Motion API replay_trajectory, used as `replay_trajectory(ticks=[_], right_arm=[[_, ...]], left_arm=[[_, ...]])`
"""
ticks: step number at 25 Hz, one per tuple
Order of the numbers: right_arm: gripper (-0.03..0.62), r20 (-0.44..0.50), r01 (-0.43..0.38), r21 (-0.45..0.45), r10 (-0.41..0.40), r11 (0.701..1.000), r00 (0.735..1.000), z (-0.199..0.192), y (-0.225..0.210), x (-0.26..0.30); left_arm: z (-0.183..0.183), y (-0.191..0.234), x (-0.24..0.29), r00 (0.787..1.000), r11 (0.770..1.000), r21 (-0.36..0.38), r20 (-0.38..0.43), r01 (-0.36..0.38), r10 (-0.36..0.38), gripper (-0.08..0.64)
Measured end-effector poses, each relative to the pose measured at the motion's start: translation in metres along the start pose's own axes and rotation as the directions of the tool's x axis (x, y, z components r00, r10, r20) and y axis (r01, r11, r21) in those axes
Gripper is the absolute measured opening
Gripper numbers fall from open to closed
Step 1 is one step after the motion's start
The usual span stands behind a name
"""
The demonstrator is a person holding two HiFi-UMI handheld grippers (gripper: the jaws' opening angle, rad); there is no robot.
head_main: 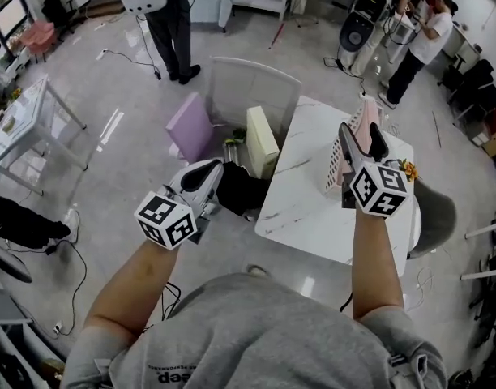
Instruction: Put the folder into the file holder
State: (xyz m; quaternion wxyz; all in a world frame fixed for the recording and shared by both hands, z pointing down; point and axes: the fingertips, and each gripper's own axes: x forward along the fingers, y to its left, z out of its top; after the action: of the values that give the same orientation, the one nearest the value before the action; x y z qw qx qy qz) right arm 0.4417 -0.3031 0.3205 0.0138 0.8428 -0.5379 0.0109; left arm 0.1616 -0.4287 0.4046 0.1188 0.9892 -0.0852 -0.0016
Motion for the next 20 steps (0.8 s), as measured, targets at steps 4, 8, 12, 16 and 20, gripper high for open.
replay_trajectory(ticks=[4,8,12,16,20], right_arm=[[0.314,-0.013,-0.150,0.002,0.150,0.989,0.989,0.006,0.071,0.027],[0.314,-0.025,-0.288,0.013,0.288,0.958,0.957,0.010,0.145,0.033],[0.313,-0.051,-0.462,0.024,0.463,0.886,0.885,0.007,0.229,0.039],[0.305,-0.064,-0.634,0.035,0.634,0.773,0.770,0.003,0.304,0.036],[0.248,-0.077,-0.759,0.043,0.760,0.650,0.646,-0.005,0.359,0.020]], left_arm=[[0.025,0.031,-0.055,0.992,0.992,0.009,0.043,-0.123,0.122,0.060],[0.053,0.049,-0.111,0.977,0.980,0.029,0.081,-0.198,0.195,0.060],[0.072,0.067,-0.168,0.952,0.954,0.049,0.098,-0.297,0.291,0.060],[0.080,0.072,-0.219,0.912,0.914,0.049,0.106,-0.403,0.396,0.060],[0.084,0.069,-0.256,0.871,0.874,0.042,0.118,-0.484,0.477,0.060]])
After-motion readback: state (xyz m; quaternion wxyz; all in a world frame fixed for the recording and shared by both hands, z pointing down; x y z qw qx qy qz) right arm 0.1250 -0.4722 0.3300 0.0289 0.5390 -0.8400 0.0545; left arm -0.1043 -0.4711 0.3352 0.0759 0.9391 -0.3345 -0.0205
